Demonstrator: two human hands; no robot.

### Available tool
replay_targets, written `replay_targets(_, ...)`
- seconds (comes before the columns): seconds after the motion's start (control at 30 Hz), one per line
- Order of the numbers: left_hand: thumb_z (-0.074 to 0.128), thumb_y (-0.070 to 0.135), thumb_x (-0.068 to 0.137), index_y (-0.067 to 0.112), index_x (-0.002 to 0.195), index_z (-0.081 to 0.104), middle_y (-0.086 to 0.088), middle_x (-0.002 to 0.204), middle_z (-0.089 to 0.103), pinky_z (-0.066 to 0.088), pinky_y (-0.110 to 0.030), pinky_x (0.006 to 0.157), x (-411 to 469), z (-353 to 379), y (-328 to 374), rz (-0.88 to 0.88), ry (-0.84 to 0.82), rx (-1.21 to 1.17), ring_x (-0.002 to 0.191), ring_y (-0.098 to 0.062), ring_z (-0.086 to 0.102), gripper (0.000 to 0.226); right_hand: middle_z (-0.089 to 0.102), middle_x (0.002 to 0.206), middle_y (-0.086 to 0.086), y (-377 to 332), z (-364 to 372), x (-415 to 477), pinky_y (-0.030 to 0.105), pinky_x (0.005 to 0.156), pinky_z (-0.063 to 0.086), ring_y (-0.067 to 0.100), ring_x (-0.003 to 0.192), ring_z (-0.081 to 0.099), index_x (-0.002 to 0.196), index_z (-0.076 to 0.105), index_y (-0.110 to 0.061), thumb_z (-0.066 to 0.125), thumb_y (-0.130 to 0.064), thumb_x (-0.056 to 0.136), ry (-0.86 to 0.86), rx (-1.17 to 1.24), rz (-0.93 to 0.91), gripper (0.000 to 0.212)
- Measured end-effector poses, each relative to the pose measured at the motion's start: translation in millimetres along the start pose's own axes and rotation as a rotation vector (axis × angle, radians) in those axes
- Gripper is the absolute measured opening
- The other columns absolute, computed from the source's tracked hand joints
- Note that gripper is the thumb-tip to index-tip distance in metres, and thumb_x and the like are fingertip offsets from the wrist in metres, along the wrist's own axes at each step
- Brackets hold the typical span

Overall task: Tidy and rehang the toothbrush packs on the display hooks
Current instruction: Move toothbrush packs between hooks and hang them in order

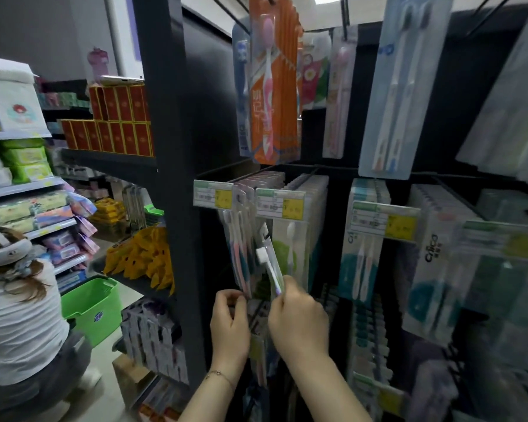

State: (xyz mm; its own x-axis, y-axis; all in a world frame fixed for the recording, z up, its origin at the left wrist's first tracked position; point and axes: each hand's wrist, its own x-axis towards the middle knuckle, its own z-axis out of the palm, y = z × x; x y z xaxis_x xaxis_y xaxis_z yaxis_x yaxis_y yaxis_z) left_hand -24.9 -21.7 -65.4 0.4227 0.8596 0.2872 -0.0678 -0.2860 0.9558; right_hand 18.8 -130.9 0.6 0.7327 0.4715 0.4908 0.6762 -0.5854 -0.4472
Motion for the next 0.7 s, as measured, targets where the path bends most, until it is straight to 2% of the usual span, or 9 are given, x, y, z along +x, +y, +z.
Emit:
replay_targets(0.13,0.051,0.020,0.102,0.025,0.097,0.058,-0.003,0.095,0.065,0.055,-0.051,0.084,-3,7,8,0.015,-0.016,-0.035,0.088,-0.023,0.063,0.010,0.070,0.093,0.000,21,-14,-12,0.036,0.063,0.053,0.024,0.080,0.068,0.122,0.058,-0.021,0.044,-0.022,0.098,0.075,0.084,-0.012,0.028)
replay_targets(0.23,0.052,0.018,0.102,0.023,0.101,0.060,-0.002,0.097,0.066,0.054,-0.044,0.086,-8,14,17,0.033,-0.045,-0.077,0.091,-0.021,0.064,0.010,0.070,0.096,-0.001,42,-19,-21,0.035,0.062,0.054,0.021,0.080,0.068,0.120,0.061,-0.018,0.048,-0.018,0.097,0.139,0.150,-0.022,0.026)
replay_targets(0.33,0.053,0.015,0.102,0.023,0.110,0.061,0.003,0.103,0.065,0.054,-0.034,0.089,-11,23,30,0.058,-0.072,-0.089,0.095,-0.010,0.063,0.013,0.069,0.095,-0.006,65,-24,-29,0.033,0.060,0.054,0.015,0.076,0.065,0.117,0.061,-0.020,0.050,-0.018,0.098,0.176,0.196,-0.010,0.022)
replay_targets(0.5,0.056,0.018,0.101,0.022,0.122,0.059,0.005,0.113,0.064,0.050,-0.032,0.097,-5,47,52,0.097,-0.014,-0.119,0.104,-0.005,0.061,0.021,0.066,0.091,-0.012,102,-36,-27,0.027,0.054,0.047,0.010,0.070,0.061,0.112,0.060,-0.025,0.050,-0.021,0.099,0.186,0.216,-0.018,0.017)
replay_targets(0.6,0.062,0.027,0.098,0.022,0.133,0.053,0.003,0.128,0.060,0.046,-0.034,0.104,5,60,62,0.114,0.028,-0.108,0.117,-0.012,0.057,0.037,0.065,0.092,-0.012,123,-41,-20,0.031,0.057,0.050,0.009,0.072,0.060,0.115,0.058,-0.027,0.046,-0.025,0.101,0.150,0.248,0.010,0.018)
replay_targets(0.7,0.070,0.043,0.091,0.023,0.144,0.043,0.005,0.141,0.050,0.042,-0.037,0.110,15,72,68,0.089,0.022,-0.050,0.129,-0.014,0.048,0.063,0.063,0.089,-0.014,140,-46,-10,0.028,0.058,0.048,0.007,0.073,0.060,0.115,0.057,-0.028,0.044,-0.026,0.102,0.098,0.314,0.068,0.019)
